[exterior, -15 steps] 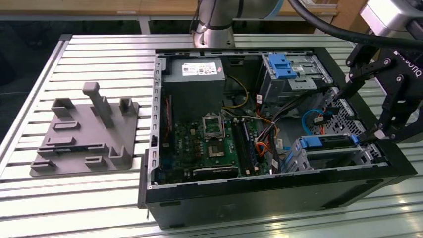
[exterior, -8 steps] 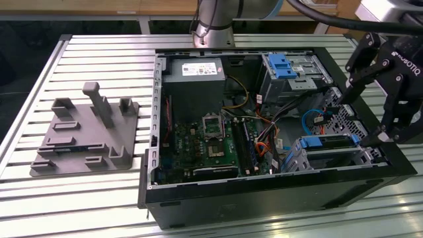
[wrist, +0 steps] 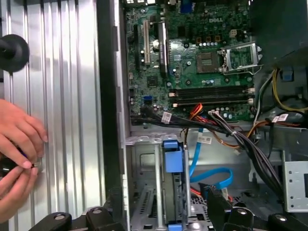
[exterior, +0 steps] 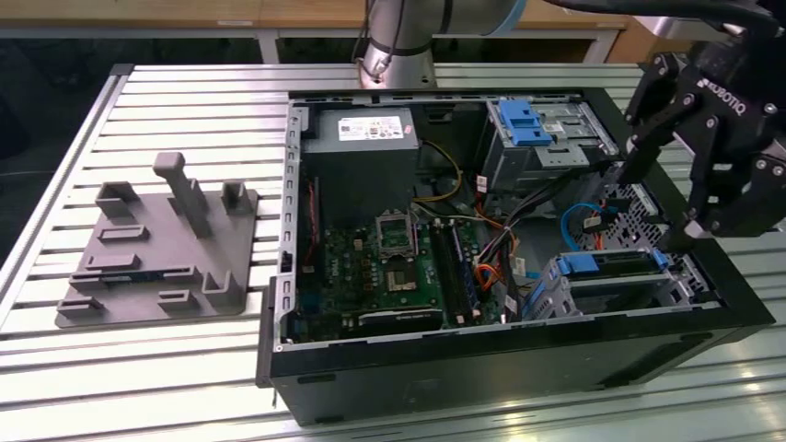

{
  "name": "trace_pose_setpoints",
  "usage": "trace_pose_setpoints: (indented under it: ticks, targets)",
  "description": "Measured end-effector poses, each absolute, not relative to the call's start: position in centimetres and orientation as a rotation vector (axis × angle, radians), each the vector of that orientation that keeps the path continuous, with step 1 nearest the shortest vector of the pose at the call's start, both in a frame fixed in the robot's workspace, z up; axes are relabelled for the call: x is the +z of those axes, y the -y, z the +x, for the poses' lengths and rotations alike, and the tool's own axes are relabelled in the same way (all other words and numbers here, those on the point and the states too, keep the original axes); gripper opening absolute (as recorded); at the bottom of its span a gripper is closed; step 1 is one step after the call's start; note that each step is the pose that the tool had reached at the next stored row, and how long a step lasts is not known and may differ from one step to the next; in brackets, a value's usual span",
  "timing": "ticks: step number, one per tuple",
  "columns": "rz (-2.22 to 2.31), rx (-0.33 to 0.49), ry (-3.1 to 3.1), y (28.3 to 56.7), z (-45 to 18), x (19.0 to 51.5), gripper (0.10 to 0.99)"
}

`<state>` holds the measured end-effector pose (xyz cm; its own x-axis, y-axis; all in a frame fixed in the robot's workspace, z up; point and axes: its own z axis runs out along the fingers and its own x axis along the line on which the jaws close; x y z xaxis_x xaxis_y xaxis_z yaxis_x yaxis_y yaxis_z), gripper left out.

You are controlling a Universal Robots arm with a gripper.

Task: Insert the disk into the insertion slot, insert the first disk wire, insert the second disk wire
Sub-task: 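Insert the first disk wire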

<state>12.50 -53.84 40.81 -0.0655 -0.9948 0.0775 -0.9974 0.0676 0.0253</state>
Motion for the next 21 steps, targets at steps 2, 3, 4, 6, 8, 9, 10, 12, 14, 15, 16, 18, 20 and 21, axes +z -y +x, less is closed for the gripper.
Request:
trace_pose_setpoints:
  ticks: [2,3,4,6,8,9,10,12,14,15,16,18,20,21]
  targets:
    - [2.092,0.06,2.237,53.0,12.5,40.6,0.788]
    - [2.09,0.065,2.235,52.6,12.6,40.5,0.788]
    - [2.087,0.072,2.231,52.3,12.6,40.4,0.788]
    - [2.079,0.088,2.224,51.6,12.7,40.2,0.788]
    - [2.072,0.104,2.216,51.0,12.8,40.1,0.788]
    - [2.068,0.113,2.212,50.7,12.8,40.0,0.776]
    - [2.064,0.121,2.208,50.3,12.9,40.0,0.71]
    - [2.056,0.137,2.201,49.7,13.0,39.8,0.643]
    - [2.049,0.151,2.194,49.2,13.1,39.6,0.588]
    - [2.047,0.157,2.191,49.0,13.3,39.5,0.588]
    - [2.044,0.162,2.189,48.8,13.4,39.4,0.525]
    - [2.042,0.167,2.186,48.6,13.9,39.2,0.525]
    - [2.041,0.168,2.185,48.5,14.5,39.0,0.525]
    - [2.04,0.169,2.185,48.5,14.8,38.9,0.525]
